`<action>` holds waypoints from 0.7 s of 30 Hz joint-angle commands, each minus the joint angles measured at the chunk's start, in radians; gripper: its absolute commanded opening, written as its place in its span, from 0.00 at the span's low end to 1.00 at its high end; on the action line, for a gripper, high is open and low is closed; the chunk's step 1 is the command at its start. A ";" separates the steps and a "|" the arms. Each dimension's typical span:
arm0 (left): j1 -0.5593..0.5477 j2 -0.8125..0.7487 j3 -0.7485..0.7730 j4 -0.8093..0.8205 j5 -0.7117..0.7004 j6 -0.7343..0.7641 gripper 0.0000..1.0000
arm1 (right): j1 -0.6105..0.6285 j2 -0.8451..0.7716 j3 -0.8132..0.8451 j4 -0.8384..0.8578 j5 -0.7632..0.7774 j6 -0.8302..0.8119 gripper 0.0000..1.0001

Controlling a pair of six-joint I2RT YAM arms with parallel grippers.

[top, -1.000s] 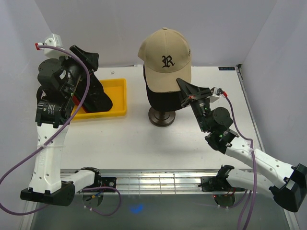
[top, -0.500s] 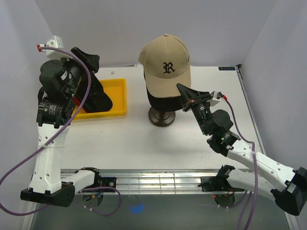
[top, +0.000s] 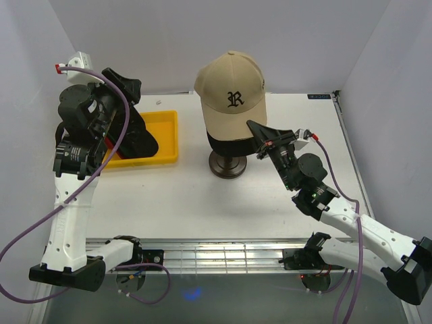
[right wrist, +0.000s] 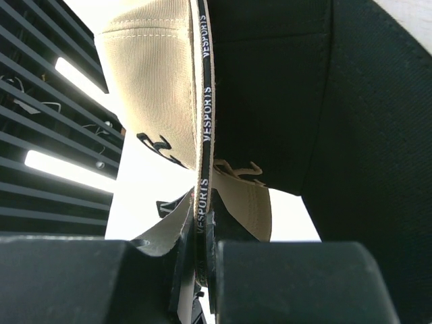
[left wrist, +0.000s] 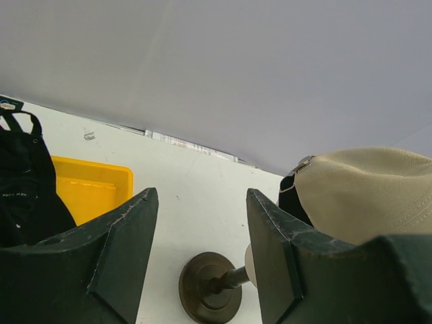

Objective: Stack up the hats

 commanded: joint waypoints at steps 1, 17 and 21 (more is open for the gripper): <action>0.001 -0.016 -0.012 0.013 -0.009 0.010 0.65 | -0.013 0.007 0.004 -0.152 0.020 -0.041 0.08; 0.002 -0.005 -0.060 0.031 0.006 -0.002 0.64 | -0.038 -0.016 -0.080 -0.203 -0.003 0.008 0.08; 0.002 -0.005 -0.069 0.033 0.005 0.001 0.64 | -0.047 -0.010 -0.114 -0.183 -0.025 0.041 0.08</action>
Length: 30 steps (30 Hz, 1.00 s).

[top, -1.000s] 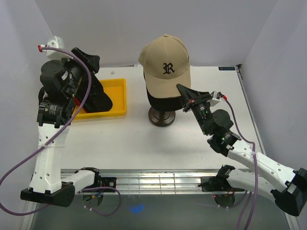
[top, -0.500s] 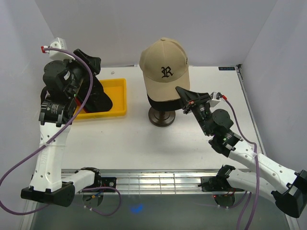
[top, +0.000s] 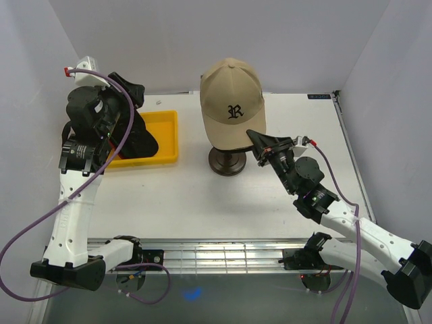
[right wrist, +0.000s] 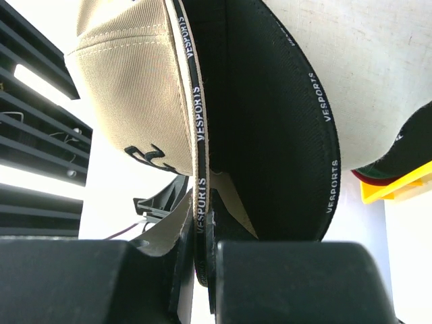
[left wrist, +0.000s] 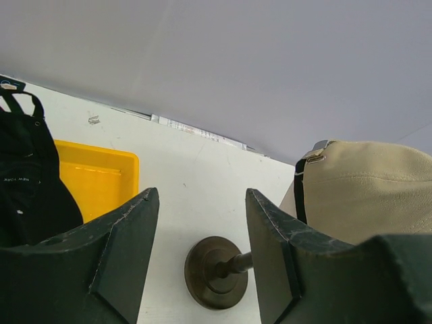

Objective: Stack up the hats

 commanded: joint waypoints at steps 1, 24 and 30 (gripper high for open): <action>0.002 -0.010 -0.009 0.018 0.001 0.002 0.64 | -0.017 0.022 -0.048 -0.099 0.011 0.029 0.08; 0.002 -0.021 -0.043 0.021 -0.018 0.013 0.64 | -0.048 -0.039 -0.065 -0.159 -0.001 0.044 0.46; 0.002 -0.021 -0.047 0.026 -0.018 0.015 0.64 | -0.048 -0.058 -0.052 -0.167 -0.001 0.031 0.47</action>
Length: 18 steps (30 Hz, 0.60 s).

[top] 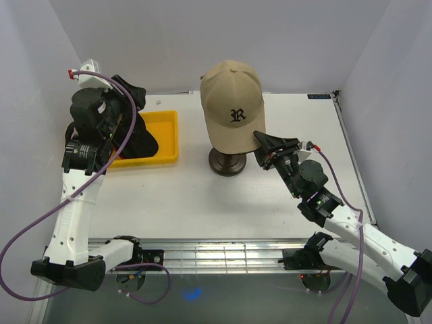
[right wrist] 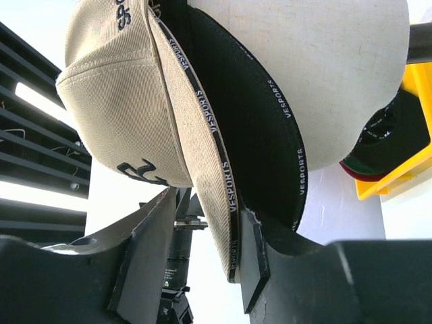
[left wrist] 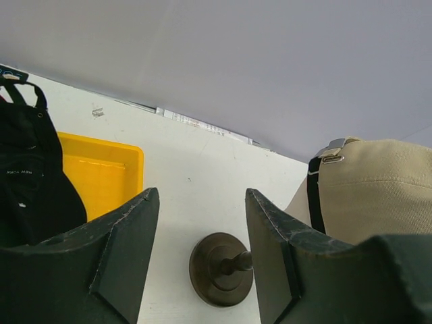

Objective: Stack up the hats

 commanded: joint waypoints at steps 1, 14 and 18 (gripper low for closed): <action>0.001 -0.019 -0.007 0.011 -0.015 0.015 0.64 | -0.004 0.001 0.010 -0.133 0.032 -0.032 0.47; 0.001 -0.005 -0.004 0.016 -0.039 0.039 0.67 | -0.004 -0.085 0.104 -0.387 0.104 -0.088 0.54; 0.002 0.001 -0.013 0.017 -0.059 0.042 0.68 | -0.004 -0.111 0.107 -0.435 0.112 -0.099 0.54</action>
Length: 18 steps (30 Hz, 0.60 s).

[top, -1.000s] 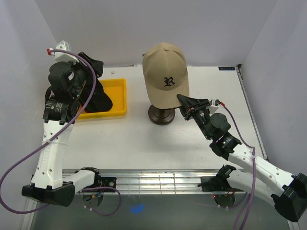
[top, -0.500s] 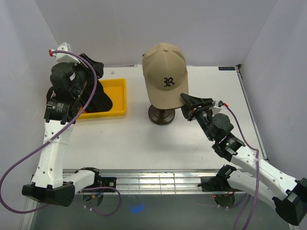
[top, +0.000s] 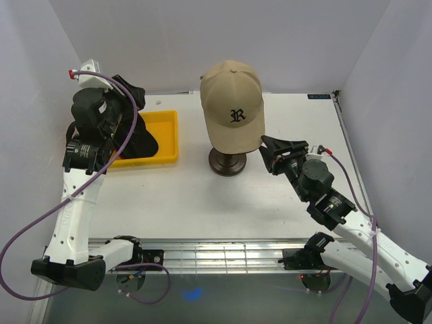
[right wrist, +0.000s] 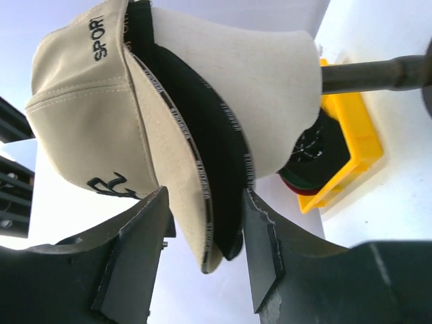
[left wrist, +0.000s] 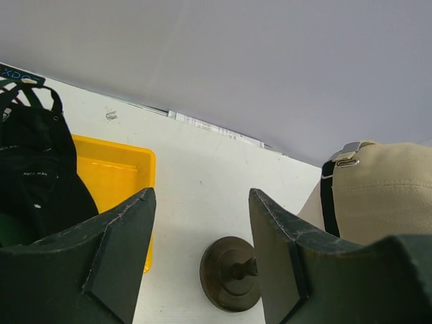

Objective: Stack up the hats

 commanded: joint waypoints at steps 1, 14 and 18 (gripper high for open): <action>0.001 -0.001 -0.018 0.016 -0.038 0.018 0.68 | -0.002 -0.031 0.034 -0.124 0.044 -0.051 0.54; 0.048 0.164 -0.105 -0.006 -0.317 0.052 0.69 | -0.002 -0.174 0.060 -0.268 0.090 -0.481 0.54; 0.108 0.265 -0.099 -0.004 -0.331 0.052 0.67 | -0.002 -0.203 0.072 -0.271 0.076 -0.662 0.52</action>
